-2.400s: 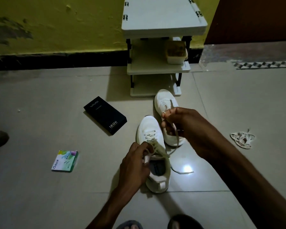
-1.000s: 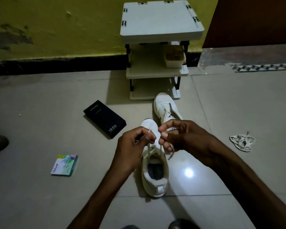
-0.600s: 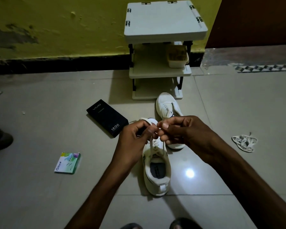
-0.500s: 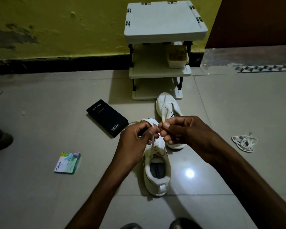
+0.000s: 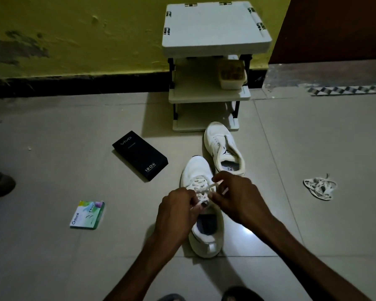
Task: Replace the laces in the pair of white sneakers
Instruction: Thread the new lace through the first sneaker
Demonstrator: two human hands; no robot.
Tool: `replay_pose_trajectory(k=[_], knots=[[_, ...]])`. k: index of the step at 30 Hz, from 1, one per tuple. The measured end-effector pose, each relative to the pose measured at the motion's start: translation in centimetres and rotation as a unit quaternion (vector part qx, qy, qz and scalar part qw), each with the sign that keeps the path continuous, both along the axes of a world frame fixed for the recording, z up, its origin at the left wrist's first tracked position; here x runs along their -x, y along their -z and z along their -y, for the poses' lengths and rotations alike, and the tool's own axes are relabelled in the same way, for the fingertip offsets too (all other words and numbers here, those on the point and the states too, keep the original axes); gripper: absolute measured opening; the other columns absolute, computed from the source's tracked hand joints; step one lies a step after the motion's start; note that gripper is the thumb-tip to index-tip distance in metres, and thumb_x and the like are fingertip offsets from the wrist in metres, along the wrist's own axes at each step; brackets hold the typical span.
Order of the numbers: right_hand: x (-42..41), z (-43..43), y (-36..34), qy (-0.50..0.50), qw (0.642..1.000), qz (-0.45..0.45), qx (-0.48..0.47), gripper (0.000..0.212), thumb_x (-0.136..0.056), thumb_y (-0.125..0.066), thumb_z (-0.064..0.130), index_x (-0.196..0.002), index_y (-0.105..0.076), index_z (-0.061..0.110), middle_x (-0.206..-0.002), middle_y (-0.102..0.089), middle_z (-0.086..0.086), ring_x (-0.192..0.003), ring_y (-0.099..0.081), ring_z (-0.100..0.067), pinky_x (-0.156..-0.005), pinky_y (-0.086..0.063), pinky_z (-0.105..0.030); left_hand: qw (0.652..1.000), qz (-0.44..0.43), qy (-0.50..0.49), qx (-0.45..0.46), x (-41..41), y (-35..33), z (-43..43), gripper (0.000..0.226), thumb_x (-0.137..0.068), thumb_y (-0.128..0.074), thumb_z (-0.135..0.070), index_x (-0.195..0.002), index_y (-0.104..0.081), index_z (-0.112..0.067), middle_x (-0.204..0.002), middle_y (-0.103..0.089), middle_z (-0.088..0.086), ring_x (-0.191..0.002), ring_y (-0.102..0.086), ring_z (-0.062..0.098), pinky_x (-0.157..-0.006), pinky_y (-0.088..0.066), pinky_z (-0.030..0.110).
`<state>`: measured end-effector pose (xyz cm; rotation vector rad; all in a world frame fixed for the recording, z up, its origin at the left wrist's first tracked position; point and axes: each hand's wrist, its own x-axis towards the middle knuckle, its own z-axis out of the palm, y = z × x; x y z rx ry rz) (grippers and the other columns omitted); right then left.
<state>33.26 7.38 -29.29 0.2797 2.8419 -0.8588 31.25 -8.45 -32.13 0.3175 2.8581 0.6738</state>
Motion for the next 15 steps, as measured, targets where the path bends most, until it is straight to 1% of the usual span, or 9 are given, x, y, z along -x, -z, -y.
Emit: replay_pose_trajectory(k=[3,6,8,9,10,12,13,14,15], knots=[[-0.4,1.4,1.1,-0.024,1.000,0.010,0.002,0.060,-0.081,-0.070,0.043,-0.133,-0.046,0.029,-0.119,-0.061,0.004,-0.103,-0.062,-0.017,-0.077,-0.043,-0.023,0.997,-0.021,0.010,-0.070,-0.2,1.0,0.4,0.010,-0.080,-0.072,-0.028,-0.074,-0.066,-0.022,-0.080,-0.065,-0.006,-0.075,-0.060,0.012,-0.069,-0.049,0.025],[-1.2,2.0,2.4,0.002,1.000,-0.006,-0.014,0.074,-0.079,-0.071,0.043,-0.142,-0.035,0.024,-0.127,-0.054,-0.001,-0.107,-0.060,-0.023,-0.084,-0.046,-0.028,0.985,0.015,-0.002,-0.172,0.5,1.4,1.0,0.012,-0.076,-0.077,-0.018,-0.069,-0.068,-0.016,-0.071,-0.065,-0.009,-0.067,-0.060,0.003,-0.064,-0.047,0.017],[-1.9,2.1,3.3,0.028,0.999,-0.034,0.013,0.072,-0.082,-0.070,0.034,-0.142,-0.033,0.020,-0.127,-0.054,-0.004,-0.106,-0.059,-0.025,-0.087,-0.049,-0.033,0.970,0.074,-0.025,-0.230,0.8,1.3,1.3,0.015,-0.077,-0.077,-0.012,-0.068,-0.067,-0.017,-0.066,-0.062,-0.012,-0.062,-0.057,-0.003,-0.060,-0.042,0.008],[-2.3,2.2,3.6,0.045,0.997,-0.048,0.042,0.066,-0.083,-0.068,0.028,-0.140,-0.035,0.019,-0.124,-0.056,-0.004,-0.104,-0.059,-0.024,-0.086,-0.050,-0.033,0.955,0.127,-0.048,-0.262,0.9,1.2,1.4,0.015,-0.080,-0.075,-0.012,-0.068,-0.067,-0.017,-0.067,-0.064,-0.011,-0.062,-0.057,-0.005,-0.062,-0.043,0.008],[-2.6,2.3,4.1,0.059,0.995,-0.057,0.064,0.062,-0.083,-0.068,0.026,-0.137,-0.038,0.020,-0.121,-0.058,-0.001,-0.102,-0.059,-0.022,-0.086,-0.050,-0.030,0.928,0.196,-0.078,-0.306,0.9,1.2,1.4,0.014,-0.083,-0.072,-0.013,-0.070,-0.069,-0.017,-0.071,-0.068,-0.007,-0.067,-0.059,-0.003,-0.068,-0.046,0.012],[-3.2,2.8,4.9,0.072,0.991,-0.081,0.075,0.061,-0.080,-0.071,0.030,-0.132,-0.040,0.024,-0.115,-0.058,0.011,-0.100,-0.059,-0.014,-0.081,-0.045,-0.016,0.851,0.327,-0.157,-0.379,1.1,1.3,1.2,0.012,-0.085,-0.067,-0.019,-0.074,-0.071,-0.016,-0.078,-0.071,0.001,-0.076,-0.062,0.012,-0.075,-0.046,0.027],[-3.4,3.0,5.1,0.089,0.987,-0.095,0.092,0.056,-0.082,-0.071,0.029,-0.129,-0.041,0.026,-0.111,-0.056,0.015,-0.098,-0.059,-0.012,-0.078,-0.042,-0.011,0.812,0.370,-0.196,-0.406,1.3,1.2,1.0,0.013,-0.083,-0.064,-0.021,-0.072,-0.070,-0.016,-0.075,-0.069,0.002,-0.073,-0.060,0.014,-0.073,-0.043,0.029],[-3.4,3.2,5.2,0.105,0.982,-0.110,0.113,0.049,-0.084,-0.070,0.024,-0.125,-0.042,0.025,-0.107,-0.056,0.014,-0.095,-0.060,-0.013,-0.074,-0.041,-0.011,0.776,0.399,-0.227,-0.432,1.6,1.2,0.8,0.016,-0.082,-0.062,-0.021,-0.067,-0.066,-0.016,-0.069,-0.066,0.000,-0.069,-0.056,0.013,-0.069,-0.040,0.029],[-3.6,3.3,5.3,0.105,0.977,-0.127,0.133,0.043,-0.084,-0.069,0.019,-0.119,-0.044,0.024,-0.101,-0.058,0.010,-0.089,-0.060,-0.015,-0.071,-0.043,-0.016,0.747,0.420,-0.249,-0.452,1.9,0.9,0.7,0.020,-0.081,-0.060,-0.019,-0.061,-0.060,-0.017,-0.062,-0.060,-0.002,-0.064,-0.051,0.012,-0.064,-0.036,0.028]])
